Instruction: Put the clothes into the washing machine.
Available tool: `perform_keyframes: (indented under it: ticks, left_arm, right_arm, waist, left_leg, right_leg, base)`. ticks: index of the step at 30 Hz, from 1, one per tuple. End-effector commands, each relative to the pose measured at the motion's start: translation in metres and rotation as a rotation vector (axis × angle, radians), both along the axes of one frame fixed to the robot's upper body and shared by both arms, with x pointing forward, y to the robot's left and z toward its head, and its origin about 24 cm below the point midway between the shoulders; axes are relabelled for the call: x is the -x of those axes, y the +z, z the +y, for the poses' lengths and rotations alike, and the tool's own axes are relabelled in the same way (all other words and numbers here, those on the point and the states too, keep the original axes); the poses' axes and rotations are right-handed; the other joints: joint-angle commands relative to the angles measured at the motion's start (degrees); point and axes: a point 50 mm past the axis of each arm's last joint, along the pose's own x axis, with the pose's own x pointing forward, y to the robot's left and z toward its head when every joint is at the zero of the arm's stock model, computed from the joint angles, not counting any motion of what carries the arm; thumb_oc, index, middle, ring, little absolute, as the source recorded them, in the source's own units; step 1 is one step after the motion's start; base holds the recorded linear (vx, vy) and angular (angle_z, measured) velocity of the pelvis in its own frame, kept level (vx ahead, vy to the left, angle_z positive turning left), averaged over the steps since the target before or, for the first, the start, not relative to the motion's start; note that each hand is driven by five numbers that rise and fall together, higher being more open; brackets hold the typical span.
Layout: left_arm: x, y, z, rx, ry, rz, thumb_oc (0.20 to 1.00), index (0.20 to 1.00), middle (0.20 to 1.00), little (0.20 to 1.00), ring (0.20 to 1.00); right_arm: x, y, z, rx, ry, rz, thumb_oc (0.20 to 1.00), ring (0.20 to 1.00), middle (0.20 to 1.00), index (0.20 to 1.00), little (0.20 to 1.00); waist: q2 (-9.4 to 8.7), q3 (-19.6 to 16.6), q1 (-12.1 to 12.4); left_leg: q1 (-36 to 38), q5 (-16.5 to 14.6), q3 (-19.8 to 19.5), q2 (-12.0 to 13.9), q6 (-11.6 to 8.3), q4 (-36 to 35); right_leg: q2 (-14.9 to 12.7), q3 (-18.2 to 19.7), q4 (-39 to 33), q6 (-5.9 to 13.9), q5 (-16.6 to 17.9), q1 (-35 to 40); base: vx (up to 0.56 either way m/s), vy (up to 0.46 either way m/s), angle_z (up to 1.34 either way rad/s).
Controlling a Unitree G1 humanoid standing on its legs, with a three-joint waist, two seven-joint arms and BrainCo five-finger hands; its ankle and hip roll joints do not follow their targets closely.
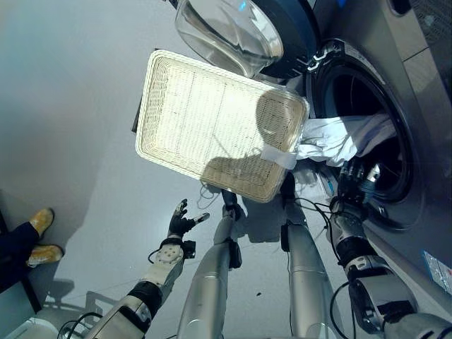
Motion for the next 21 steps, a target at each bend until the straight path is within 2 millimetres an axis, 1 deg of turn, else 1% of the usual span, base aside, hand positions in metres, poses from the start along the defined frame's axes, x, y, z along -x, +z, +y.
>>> perform_keyframes:
  ticks: [1, 3, 5, 7, 11, 12, 13, 14, 16, 21]
  left_arm:
    - [0.007, -0.008, -0.003, -0.011, 0.014, 0.028, 1.000, 1.000, 1.000, 1.000, 1.000]
    - [0.008, -0.009, -0.003, -0.009, 0.014, 0.030, 1.000, 1.000, 1.000, 1.000, 1.000]
    - [0.008, -0.009, -0.003, -0.006, 0.016, 0.031, 1.000, 1.000, 1.000, 1.000, 1.000]
    - [0.008, -0.010, -0.005, -0.002, 0.018, 0.031, 1.000, 1.000, 1.000, 1.000, 1.000]
    - [0.007, -0.010, -0.008, 0.004, 0.017, 0.034, 1.000, 1.000, 1.000, 1.000, 1.000]
    - [0.007, -0.010, -0.009, 0.004, 0.017, 0.033, 1.000, 1.000, 1.000, 1.000, 1.000]
    - [0.007, -0.011, -0.011, 0.005, 0.014, 0.035, 1.000, 1.000, 1.000, 1.000, 1.000]
    - [0.007, -0.011, -0.012, 0.006, 0.011, 0.036, 1.000, 1.000, 1.000, 1.000, 1.000]
    - [0.007, -0.011, -0.015, 0.014, 0.002, 0.039, 1.000, 1.000, 1.000, 1.000, 1.000]
    - [0.006, -0.012, -0.020, 0.021, -0.015, 0.044, 1.000, 1.000, 1.000, 1.000, 1.000]
  right_arm:
    - [0.010, 0.001, -0.011, 0.220, -0.008, 0.064, 1.000, 1.000, 1.000, 1.000, 1.000]
    - [0.009, 0.001, -0.003, 0.253, 0.026, 0.065, 1.000, 1.000, 1.000, 1.000, 1.000]
    - [0.009, 0.001, -0.001, 0.266, 0.043, 0.068, 1.000, 1.000, 1.000, 1.000, 1.000]
    - [0.008, -0.004, 0.008, 0.285, 0.084, 0.109, 1.000, 1.000, 1.000, 1.000, 1.000]
    - [0.008, -0.013, 0.017, 0.324, 0.143, 0.205, 1.000, 1.000, 1.000, 1.000, 1.000]
    - [0.008, -0.015, 0.018, 0.329, 0.148, 0.226, 1.000, 1.000, 1.000, 1.000, 1.000]
    - [0.008, -0.023, 0.019, 0.352, 0.172, 0.298, 1.000, 1.000, 1.000, 1.000, 1.000]
    - [0.008, -0.025, 0.019, 0.353, 0.182, 0.313, 1.000, 1.000, 1.000, 1.000, 1.000]
    - [0.007, -0.035, 0.021, 0.335, 0.229, 0.384, 1.000, 1.000, 1.000, 1.000, 1.000]
    - [0.008, -0.048, 0.015, 0.264, 0.276, 0.490, 1.000, 1.000, 1.000, 1.000, 1.000]
  waist:
    - [3.91, -0.4, -1.2]
    - [3.80, -0.4, -1.1]
    - [3.81, -0.4, -1.1]
    - [3.77, -0.4, -1.1]
    - [3.96, -0.4, -1.0]
    - [4.00, -0.4, -0.9]
    - [4.12, -0.4, -0.6]
    - [4.21, -0.4, -0.5]
    - [4.75, -0.4, 0.0]
    - [5.80, -0.4, 0.8]
  left_leg:
    - [-2.5, -4.8, -0.6, -3.4, -1.48, 7.3]
    - [-2.5, -4.7, -0.6, -3.5, -1.48, 7.3]
    - [-2.5, -4.7, -0.6, -3.5, -1.48, 7.2]
    - [-2.7, -4.6, -0.6, -3.6, -1.47, 7.2]
    - [-2.8, -4.4, -0.6, -3.6, -1.50, 7.3]
    - [-2.9, -4.4, -0.5, -3.6, -1.49, 7.2]
    - [-3.2, -4.3, -0.5, -3.5, -1.58, 7.3]
    - [-3.3, -4.3, -0.4, -3.4, -1.59, 7.3]
    - [-3.6, -4.3, -0.6, -3.5, -1.66, 7.6]
    - [-4.0, -4.1, -0.7, -3.6, -1.75, 7.7]
  right_leg:
    - [4.4, -2.0, -0.9, -0.21, -2.1, 2.3]
    - [4.4, -2.1, -1.1, -0.24, -2.1, 2.5]
    - [4.4, -2.1, -1.1, -0.26, -2.1, 2.5]
    - [4.4, -2.3, -1.1, -0.26, -2.0, 2.4]
    - [4.2, -2.4, -1.0, -0.25, -2.1, 2.2]
    - [4.2, -2.5, -1.0, -0.25, -2.1, 2.2]
    - [4.0, -2.9, -0.8, -0.15, -2.1, 2.0]
    - [3.9, -3.0, -0.7, -0.18, -2.2, 1.9]
    - [3.7, -3.3, 0.0, -0.24, -2.6, 1.5]
    - [3.2, -4.0, 0.5, -0.18, -2.9, 0.9]
  base:
    - [0.00, 0.000, 0.00]
    - [0.00, 0.000, 0.00]
    - [0.00, 0.000, 0.00]
    - [0.00, 0.000, 0.00]
    - [0.00, 0.003, -0.01]
    - [0.00, 0.000, 0.00]
    - [0.00, 0.000, 0.00]
    - [0.00, 0.000, 0.00]
    - [0.00, 0.000, 0.00]
    - [0.00, 0.000, 0.00]
